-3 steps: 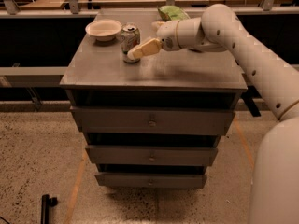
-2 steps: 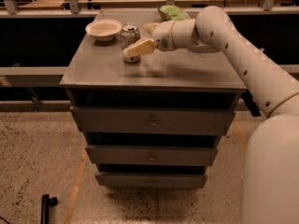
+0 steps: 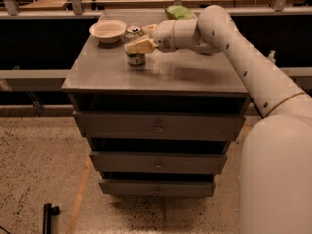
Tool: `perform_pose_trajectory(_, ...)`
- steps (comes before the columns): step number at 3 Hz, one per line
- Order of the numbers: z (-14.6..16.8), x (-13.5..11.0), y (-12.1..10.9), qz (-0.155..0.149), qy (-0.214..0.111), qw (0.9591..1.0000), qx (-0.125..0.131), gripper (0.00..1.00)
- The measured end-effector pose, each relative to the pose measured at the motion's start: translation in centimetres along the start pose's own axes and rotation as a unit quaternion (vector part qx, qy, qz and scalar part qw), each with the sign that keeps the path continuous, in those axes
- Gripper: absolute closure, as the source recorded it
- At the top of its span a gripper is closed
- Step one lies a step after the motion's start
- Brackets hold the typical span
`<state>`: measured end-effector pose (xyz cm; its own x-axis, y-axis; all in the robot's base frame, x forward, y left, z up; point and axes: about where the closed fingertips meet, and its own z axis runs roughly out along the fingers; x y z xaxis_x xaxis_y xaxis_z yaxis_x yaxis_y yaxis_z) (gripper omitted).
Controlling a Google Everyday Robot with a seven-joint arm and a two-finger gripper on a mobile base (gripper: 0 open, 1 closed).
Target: Knock 7up can over
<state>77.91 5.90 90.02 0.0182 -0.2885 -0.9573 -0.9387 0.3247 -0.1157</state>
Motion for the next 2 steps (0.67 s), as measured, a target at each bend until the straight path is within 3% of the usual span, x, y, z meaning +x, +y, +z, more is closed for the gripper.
perform_pose_trajectory(1, -0.9, -0.6, -0.1, -0.028, 0.034, 0.999, -0.008, 0.86)
perform_pose_trajectory(2, -2.6, -1.0, 0.0, -0.063, 0.109, 0.992, -0.015, 1.0)
